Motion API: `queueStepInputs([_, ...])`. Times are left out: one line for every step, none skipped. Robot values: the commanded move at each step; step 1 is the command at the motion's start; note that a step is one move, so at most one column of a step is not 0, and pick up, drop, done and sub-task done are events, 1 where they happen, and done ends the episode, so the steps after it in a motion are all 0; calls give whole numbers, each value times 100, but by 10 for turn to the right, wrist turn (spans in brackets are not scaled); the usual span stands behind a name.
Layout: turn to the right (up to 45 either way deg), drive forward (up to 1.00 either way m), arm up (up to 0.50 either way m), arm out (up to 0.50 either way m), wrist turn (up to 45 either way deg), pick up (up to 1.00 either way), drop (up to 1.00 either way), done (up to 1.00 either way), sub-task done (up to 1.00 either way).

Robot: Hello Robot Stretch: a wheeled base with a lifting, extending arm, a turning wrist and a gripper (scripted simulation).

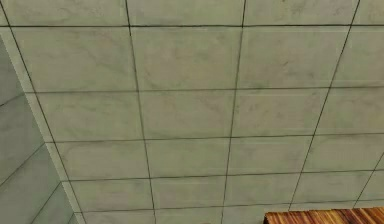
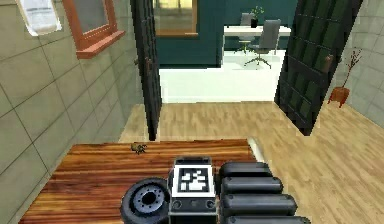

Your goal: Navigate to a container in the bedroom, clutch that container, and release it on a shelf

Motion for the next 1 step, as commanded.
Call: queueStepInputs([0, 0, 0, 38, 0, 0, 0, 0, 0])
